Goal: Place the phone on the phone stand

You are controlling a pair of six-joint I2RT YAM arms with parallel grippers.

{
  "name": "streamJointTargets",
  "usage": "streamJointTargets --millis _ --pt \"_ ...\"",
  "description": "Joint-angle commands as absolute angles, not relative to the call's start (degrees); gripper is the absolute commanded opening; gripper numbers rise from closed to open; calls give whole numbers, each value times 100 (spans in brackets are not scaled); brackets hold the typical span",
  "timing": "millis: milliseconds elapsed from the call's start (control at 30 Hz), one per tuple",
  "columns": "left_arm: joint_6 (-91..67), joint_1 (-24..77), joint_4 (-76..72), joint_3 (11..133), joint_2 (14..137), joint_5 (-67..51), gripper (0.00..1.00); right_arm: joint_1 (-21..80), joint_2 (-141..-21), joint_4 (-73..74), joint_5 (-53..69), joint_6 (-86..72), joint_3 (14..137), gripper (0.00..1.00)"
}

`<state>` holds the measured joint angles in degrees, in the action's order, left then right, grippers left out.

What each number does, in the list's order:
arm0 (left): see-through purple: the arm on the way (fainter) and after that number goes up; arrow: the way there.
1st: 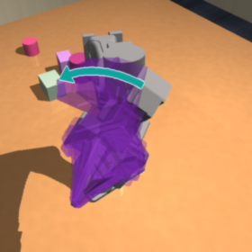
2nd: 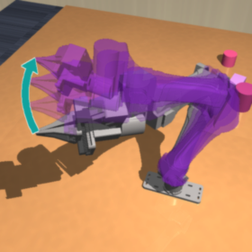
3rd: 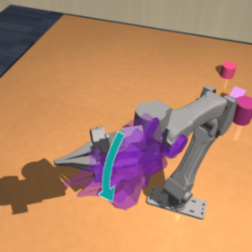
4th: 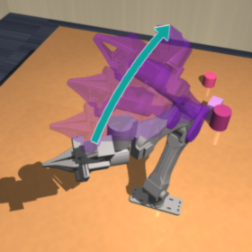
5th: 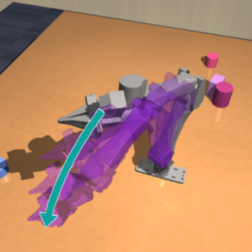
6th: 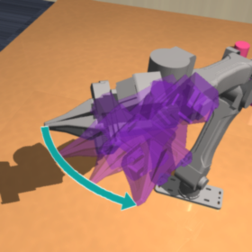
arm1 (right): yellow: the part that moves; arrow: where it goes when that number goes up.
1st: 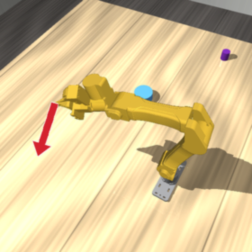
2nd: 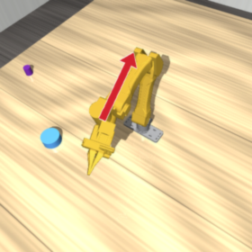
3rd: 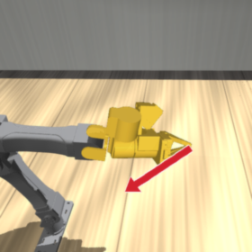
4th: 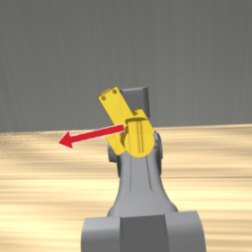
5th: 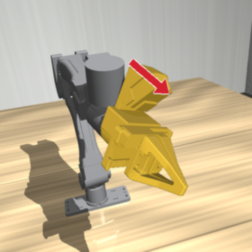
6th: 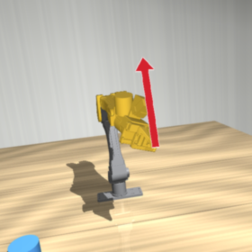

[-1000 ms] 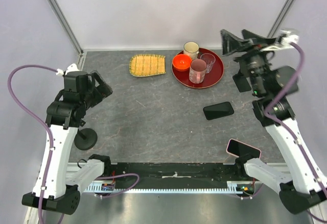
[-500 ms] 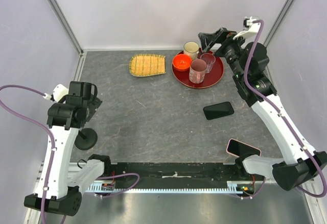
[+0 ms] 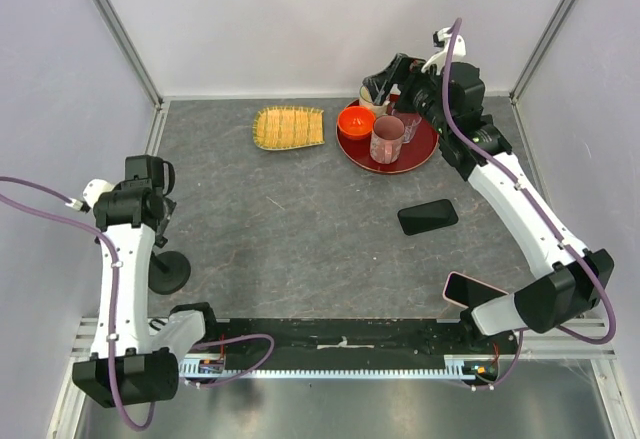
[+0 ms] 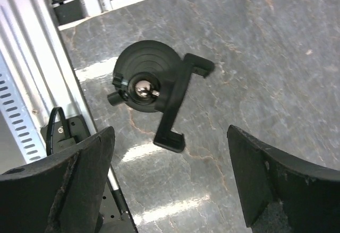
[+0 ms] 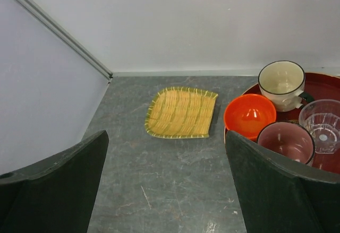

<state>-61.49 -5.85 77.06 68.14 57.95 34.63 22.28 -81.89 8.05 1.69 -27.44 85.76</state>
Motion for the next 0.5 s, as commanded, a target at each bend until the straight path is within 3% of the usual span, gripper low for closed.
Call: streamJointTargets --millis 0,67,200,267,367,467 --pt "-5837 -1001 7727 6488 5748 3420 91 2241 -8069 694 369 -2760 8868 98" --pt "-5714 -1159 7560 6399 5844 3174 88 2241 -7998 668 308 -2733 8833 98" --pt "-5634 -1406 7331 6267 5836 2927 69 2250 -7858 633 185 -2672 8728 98" --pt "-5599 -1424 7216 6188 5757 2839 66 2241 -7822 615 106 -2646 8701 98" --pt "-5546 -1459 7067 6065 5687 2812 45 2241 -7805 589 79 -2619 8657 98" --pt "-5458 -1468 6953 6003 5704 2769 14 2241 -7813 563 88 -2584 8640 98"
